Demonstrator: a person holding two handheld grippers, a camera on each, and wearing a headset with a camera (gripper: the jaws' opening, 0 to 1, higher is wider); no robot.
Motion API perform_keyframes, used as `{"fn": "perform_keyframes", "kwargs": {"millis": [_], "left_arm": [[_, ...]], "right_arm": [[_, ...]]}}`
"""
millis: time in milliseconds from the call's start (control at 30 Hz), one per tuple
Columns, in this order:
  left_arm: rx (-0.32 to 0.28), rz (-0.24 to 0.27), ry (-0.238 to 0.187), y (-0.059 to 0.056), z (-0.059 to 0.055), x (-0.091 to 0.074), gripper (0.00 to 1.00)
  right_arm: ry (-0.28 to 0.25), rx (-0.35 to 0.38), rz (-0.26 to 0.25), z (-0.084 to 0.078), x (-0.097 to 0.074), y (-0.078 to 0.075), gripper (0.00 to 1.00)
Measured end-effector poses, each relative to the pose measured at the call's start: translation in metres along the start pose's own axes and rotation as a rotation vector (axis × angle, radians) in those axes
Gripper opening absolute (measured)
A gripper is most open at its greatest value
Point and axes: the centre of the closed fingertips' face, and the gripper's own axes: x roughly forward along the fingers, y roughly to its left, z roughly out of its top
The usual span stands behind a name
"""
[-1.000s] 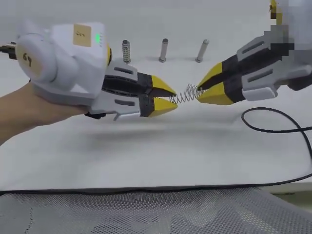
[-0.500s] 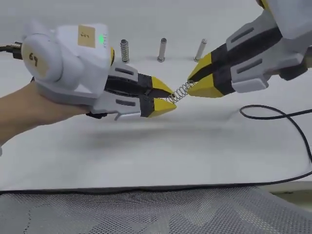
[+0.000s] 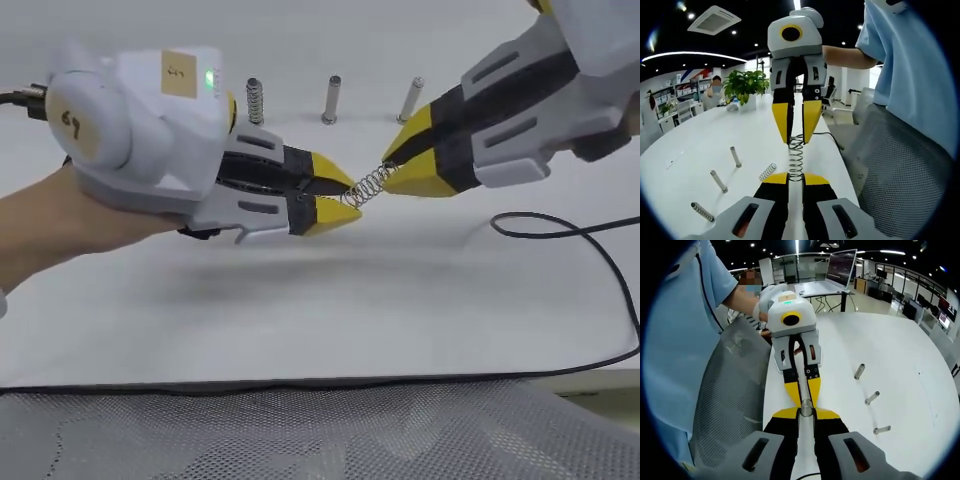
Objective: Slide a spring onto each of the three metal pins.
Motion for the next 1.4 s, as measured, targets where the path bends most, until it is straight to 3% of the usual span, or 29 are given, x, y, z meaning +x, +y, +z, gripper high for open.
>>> {"fn": "perform_keyframes", "kwargs": {"millis": [400,667,1200,1400], "left_arm": [[0.001,-0.003,-0.014,-0.002,0.003,0.0,0.01],[-0.001,-0.005,-0.015,-0.002,0.003,0.0,0.01],[-0.001,-0.015,-0.017,-0.005,0.005,0.0,0.01],[-0.002,-0.019,-0.017,-0.005,0.005,0.0,0.01]], "right_arm": [[-0.002,-0.019,0.003,0.0,-0.002,0.001,0.09],[0.001,-0.035,-0.008,0.0,-0.003,0.0,0.2],[0.046,-0.067,0.026,-0.005,0.011,0.004,0.15],[0.04,-0.07,0.03,-0.002,0.014,0.005,0.13]]}}
